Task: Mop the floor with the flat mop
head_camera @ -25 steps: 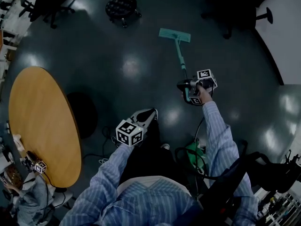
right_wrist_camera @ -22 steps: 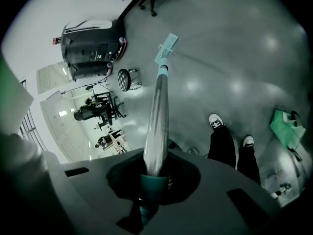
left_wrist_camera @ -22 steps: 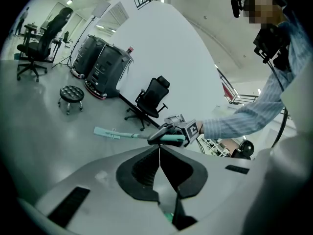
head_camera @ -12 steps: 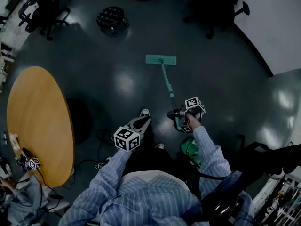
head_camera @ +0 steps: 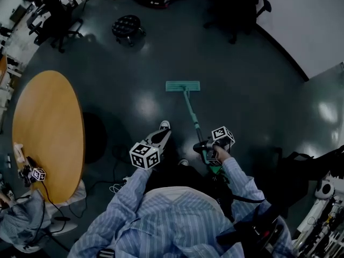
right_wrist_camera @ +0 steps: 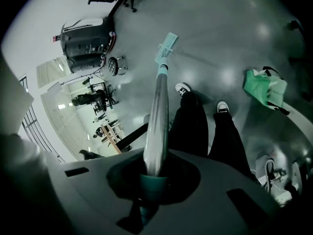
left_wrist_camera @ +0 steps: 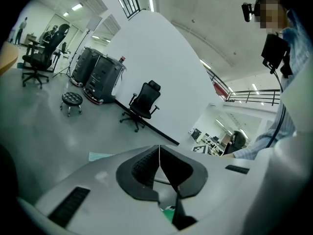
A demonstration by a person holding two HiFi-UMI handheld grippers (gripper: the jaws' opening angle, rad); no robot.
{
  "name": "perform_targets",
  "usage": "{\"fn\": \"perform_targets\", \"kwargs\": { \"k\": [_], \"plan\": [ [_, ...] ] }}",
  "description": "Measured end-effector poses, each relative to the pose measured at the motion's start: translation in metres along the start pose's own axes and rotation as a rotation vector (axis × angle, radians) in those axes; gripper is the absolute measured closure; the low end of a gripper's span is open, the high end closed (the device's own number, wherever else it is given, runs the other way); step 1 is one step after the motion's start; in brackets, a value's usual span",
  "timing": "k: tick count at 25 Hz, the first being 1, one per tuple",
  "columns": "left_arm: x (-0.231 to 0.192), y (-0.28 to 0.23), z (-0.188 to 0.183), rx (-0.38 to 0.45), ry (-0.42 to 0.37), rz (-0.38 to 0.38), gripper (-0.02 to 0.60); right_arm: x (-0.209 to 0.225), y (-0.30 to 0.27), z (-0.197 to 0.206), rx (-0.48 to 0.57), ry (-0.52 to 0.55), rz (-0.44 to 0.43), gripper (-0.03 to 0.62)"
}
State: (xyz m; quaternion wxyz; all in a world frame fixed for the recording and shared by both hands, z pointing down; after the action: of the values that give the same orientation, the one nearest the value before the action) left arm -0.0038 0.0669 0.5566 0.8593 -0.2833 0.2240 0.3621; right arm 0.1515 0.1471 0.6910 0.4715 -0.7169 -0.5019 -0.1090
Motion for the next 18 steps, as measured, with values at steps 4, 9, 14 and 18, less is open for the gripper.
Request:
{"fn": "perform_targets", "kwargs": {
  "k": [4, 9, 14, 18],
  "plan": [
    [0.023, 0.019, 0.024, 0.001, 0.002, -0.01, 0.573, 0.036, 0.013, 0.041, -0.014, 0.003, 0.003, 0.569],
    [0.049, 0.031, 0.047, 0.005, -0.012, -0.002, 0.572, 0.082, 0.024, 0.086, -0.041, 0.022, 0.049, 0.569],
    [0.072, 0.041, 0.056, 0.024, -0.029, 0.012, 0.572, 0.109, 0.038, 0.122, -0.057, 0.024, 0.068, 0.569],
    [0.082, 0.048, 0.067, 0.023, -0.04, 0.015, 0.574, 0.126, 0.048, 0.144, -0.078, 0.023, 0.077, 0.569]
  ]
}}
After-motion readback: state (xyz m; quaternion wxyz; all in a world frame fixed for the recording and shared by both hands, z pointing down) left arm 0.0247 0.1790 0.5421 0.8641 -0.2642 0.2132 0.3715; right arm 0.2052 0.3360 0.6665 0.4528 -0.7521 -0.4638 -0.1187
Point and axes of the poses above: the fingertips, and each gripper's own axes: y backward along the fingers, x to its right, z out of its underside, the point moved 2 cm from there along y, backward along the fingers, and after that the axes turned 1 degree about y, right-handed, at the moved point
